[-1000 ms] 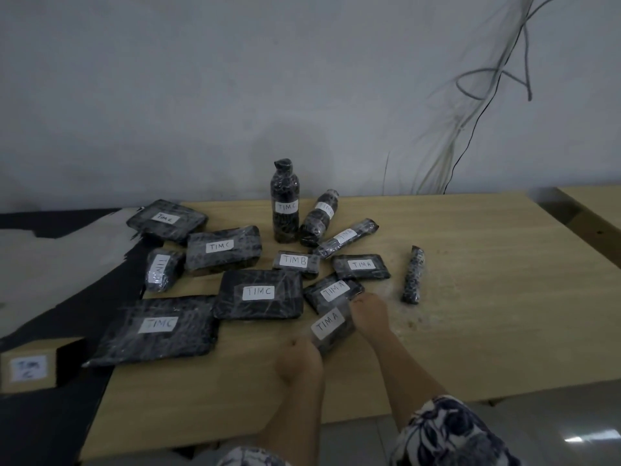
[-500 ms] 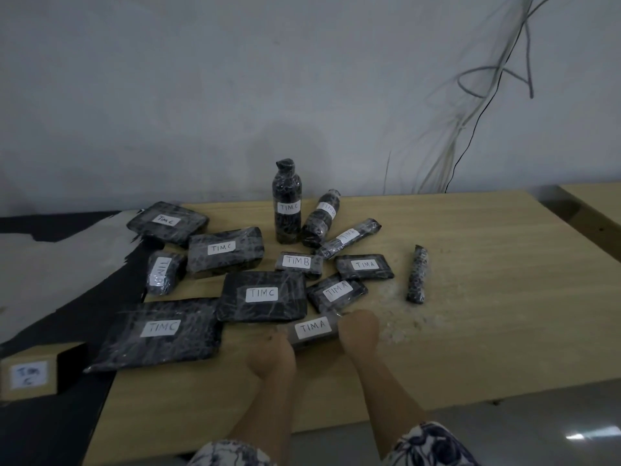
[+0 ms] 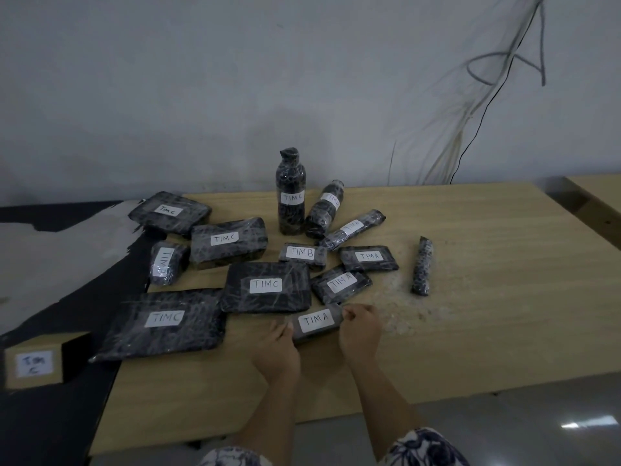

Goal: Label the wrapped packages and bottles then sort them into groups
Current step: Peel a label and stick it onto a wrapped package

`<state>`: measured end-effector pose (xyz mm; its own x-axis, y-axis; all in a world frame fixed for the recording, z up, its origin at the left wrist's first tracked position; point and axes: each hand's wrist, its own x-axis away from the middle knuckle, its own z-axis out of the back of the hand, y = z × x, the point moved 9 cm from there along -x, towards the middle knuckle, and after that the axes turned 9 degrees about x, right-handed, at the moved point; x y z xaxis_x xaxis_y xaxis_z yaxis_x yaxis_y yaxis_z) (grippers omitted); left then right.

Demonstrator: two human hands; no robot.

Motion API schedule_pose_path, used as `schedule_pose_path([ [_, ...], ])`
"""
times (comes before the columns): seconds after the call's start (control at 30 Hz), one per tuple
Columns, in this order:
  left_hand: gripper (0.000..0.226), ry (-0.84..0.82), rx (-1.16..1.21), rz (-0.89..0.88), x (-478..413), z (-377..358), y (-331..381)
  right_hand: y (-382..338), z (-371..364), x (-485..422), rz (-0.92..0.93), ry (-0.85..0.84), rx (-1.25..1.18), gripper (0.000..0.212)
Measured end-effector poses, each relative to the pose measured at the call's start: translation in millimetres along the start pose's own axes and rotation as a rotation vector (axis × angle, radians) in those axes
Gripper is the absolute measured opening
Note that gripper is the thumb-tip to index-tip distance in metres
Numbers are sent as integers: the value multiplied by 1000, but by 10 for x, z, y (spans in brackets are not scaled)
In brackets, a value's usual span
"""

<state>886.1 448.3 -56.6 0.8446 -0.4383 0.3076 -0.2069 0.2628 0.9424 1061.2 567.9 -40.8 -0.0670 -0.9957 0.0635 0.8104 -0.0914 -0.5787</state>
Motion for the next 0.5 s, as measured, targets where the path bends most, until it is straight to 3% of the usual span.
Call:
schedule_pose_path([
  [0.17, 21, -9, -57, -30, -14, -26, -38, 0, -51, 5, 16, 44, -25, 19],
  [0.37, 21, 72, 77, 73, 8, 20, -88, 54, -62, -84, -37, 8, -60, 31],
  [0.5, 23, 92, 82, 119, -21, 36, -117, 115, -56, -147, -73, 0, -133, 22],
])
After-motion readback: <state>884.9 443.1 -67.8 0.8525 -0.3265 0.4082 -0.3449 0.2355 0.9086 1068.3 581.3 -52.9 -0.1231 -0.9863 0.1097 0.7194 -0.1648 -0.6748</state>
